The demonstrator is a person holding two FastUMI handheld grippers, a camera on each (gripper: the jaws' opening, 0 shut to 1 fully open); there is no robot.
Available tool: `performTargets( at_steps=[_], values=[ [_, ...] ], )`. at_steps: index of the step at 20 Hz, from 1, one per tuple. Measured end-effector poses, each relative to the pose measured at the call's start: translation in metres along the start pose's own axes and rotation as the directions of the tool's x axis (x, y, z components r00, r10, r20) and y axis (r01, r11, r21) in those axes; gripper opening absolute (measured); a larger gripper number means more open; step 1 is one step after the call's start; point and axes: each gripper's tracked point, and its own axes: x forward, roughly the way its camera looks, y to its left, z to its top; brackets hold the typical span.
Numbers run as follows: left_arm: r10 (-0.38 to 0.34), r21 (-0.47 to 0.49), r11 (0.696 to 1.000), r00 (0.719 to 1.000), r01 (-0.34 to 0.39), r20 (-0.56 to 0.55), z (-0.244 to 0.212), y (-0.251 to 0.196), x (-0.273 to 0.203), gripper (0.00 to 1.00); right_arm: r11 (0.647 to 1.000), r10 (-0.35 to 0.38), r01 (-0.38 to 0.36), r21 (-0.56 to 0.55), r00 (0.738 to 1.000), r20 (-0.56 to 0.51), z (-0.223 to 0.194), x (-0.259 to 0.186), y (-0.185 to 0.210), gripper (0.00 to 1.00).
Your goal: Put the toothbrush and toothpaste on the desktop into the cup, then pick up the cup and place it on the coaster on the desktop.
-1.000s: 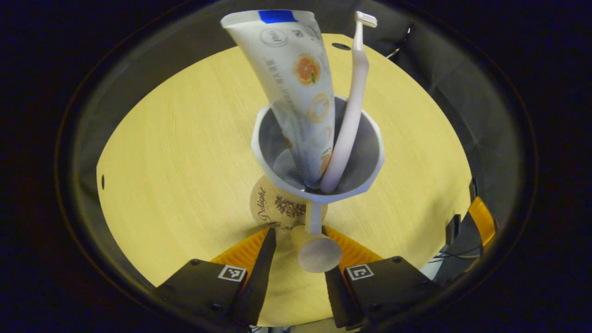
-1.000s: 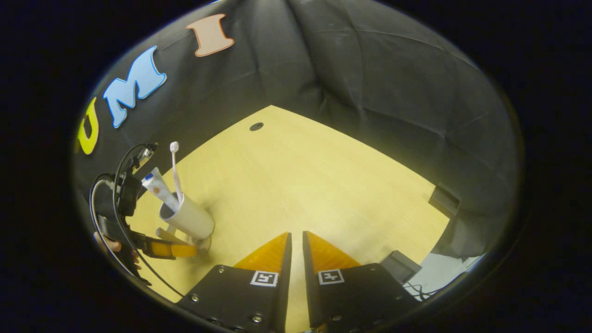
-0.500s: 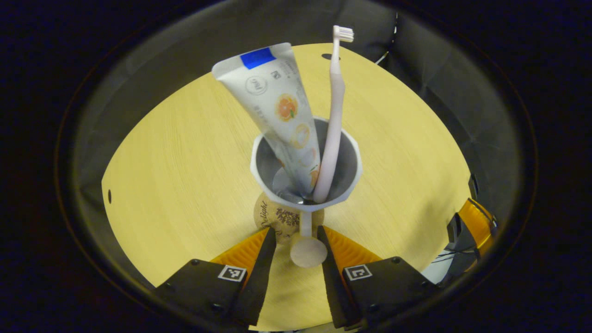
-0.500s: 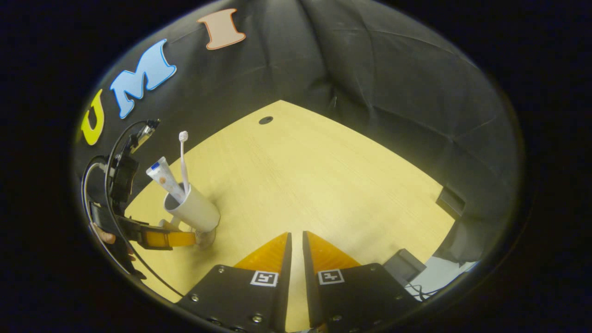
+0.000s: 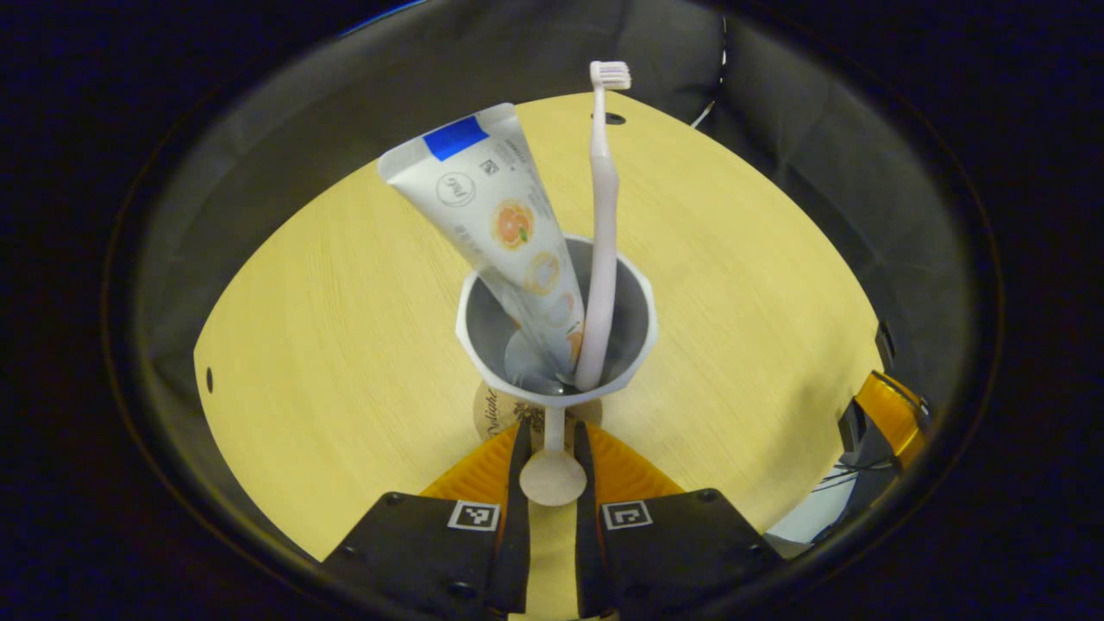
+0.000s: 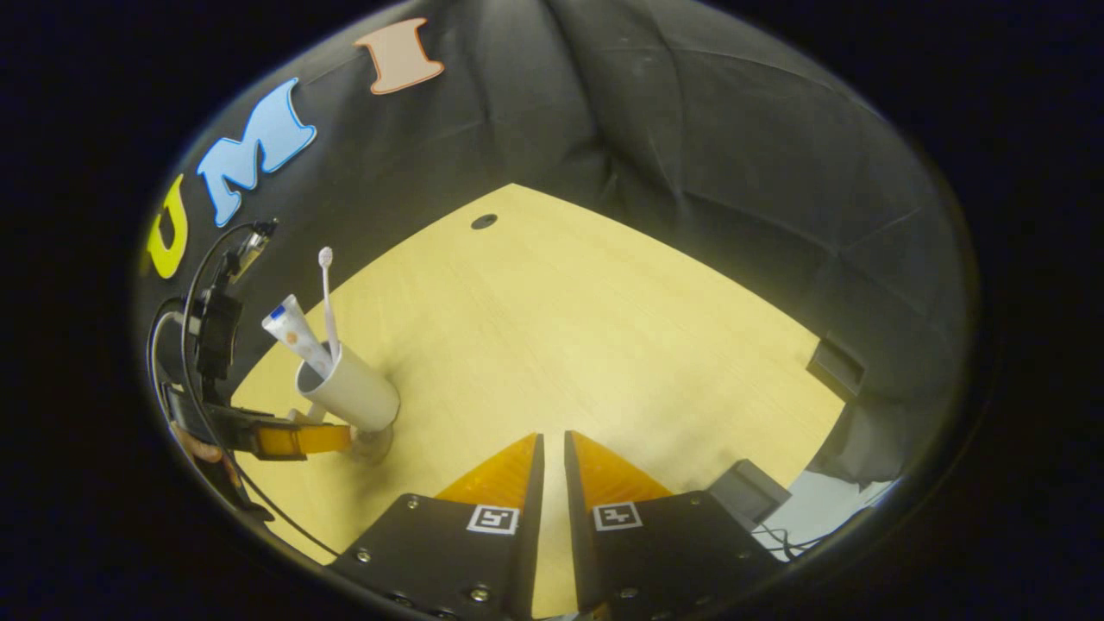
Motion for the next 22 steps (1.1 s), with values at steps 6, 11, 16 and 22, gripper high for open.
performTargets(
  at_steps=[6, 11, 16, 22],
  values=[
    [0.019, 0.003, 1.000, 0.997, -0.019, 0.073, -0.009, 0.010, -0.020, 0.29, 0.999, 0.013, -0.013, -0.029, 1.000, -0.016, -0.004, 0.002, 0.012, 0.17],
    [0.013, -0.039, 0.999, 0.997, -0.010, 0.076, -0.037, 0.024, -0.024, 0.28, 0.997, 0.035, -0.036, -0.063, 0.999, -0.023, -0.007, 0.002, 0.026, 0.17],
    [0.020, -0.063, 0.998, 0.997, -0.016, 0.071, -0.049, 0.026, -0.023, 0.29, 0.994, 0.054, -0.057, -0.095, 0.998, -0.031, -0.012, 0.002, 0.038, 0.17],
    [-0.003, -0.088, 0.996, 0.994, 0.013, 0.109, -0.064, 0.020, -0.030, 0.36, 0.985, 0.075, -0.077, -0.151, 0.997, -0.016, -0.006, -0.001, 0.055, 0.17]
  ],
)
